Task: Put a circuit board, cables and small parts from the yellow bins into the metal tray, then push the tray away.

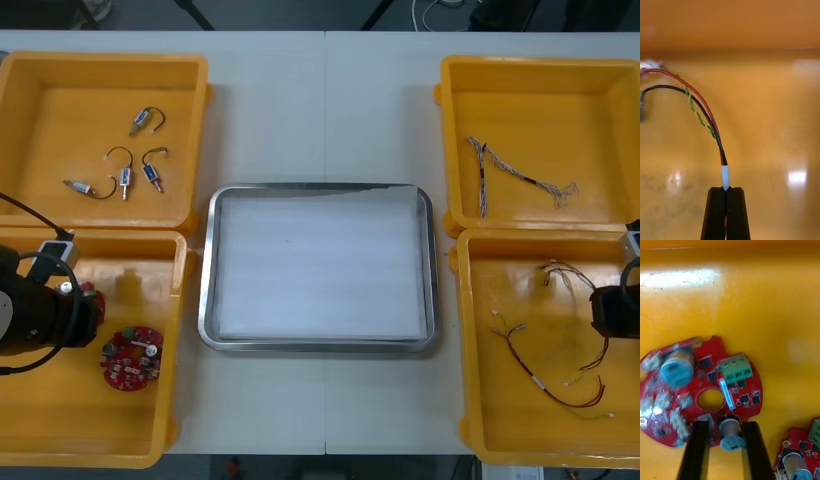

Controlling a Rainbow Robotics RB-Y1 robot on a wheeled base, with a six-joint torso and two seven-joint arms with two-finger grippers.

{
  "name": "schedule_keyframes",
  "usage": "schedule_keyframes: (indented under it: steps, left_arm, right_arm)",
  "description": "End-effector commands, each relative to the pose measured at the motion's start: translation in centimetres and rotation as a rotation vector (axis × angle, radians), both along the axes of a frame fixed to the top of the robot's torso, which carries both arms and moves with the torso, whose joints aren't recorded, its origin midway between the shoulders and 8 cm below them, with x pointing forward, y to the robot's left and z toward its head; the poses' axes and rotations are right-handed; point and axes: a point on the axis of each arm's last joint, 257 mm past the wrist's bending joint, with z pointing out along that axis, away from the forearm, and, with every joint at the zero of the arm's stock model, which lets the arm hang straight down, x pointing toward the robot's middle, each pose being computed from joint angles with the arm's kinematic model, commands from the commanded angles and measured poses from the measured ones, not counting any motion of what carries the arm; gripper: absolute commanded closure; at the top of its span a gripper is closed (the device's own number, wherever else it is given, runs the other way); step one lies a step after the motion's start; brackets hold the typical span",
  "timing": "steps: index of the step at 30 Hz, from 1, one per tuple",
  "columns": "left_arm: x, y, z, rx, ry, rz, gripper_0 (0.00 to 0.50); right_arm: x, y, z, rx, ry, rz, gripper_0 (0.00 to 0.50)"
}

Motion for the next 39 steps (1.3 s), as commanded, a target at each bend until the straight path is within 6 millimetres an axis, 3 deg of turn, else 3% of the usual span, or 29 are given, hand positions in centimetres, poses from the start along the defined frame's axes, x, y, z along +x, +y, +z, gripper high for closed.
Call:
schedule_keyframes:
  steps: [1, 7, 13, 18, 21, 26, 39]
  left_arm:
    - [-1.2, 0.2, -1.0, 0.043, 0.032, -0.083, 0.500]
    - [-1.3, 0.1, -1.1, 0.040, 0.032, -0.084, 0.500]
    - [-1.1, 0.4, -0.7, 0.038, 0.027, -0.079, 0.500]
    - [-1.1, 0.9, 0.7, 0.033, 0.032, -0.075, 0.500]
    - [-1.4, 1.2, 2.6, 0.025, 0.041, -0.069, 0.500]
    - [-1.8, 1.8, 5.4, 0.017, 0.046, -0.057, 0.500]
    - [-2.4, 2.2, 12.7, 0.091, 0.026, -0.064, 0.500]
  right_arm:
    - [-0.8, -1.3, 4.5, -0.060, -0.044, 0.022, 0.500]
    - [-2.1, -0.1, 7.5, -0.084, -0.044, 0.058, 0.500]
    - [-3.0, 1.7, 9.1, -0.059, -0.037, 0.102, 0.500]
    - [-3.9, 2.7, 10.5, -0.068, -0.005, 0.146, 0.500]
    - [-4.5, 2.9, 11.7, -0.115, 0.007, 0.180, 0.500]
    - [-3.9, 4.1, 13.7, -0.147, -0.043, 0.229, 0.500]
    - [-4.5, 7.3, 15.2, -0.238, -0.045, 0.411, 0.500]
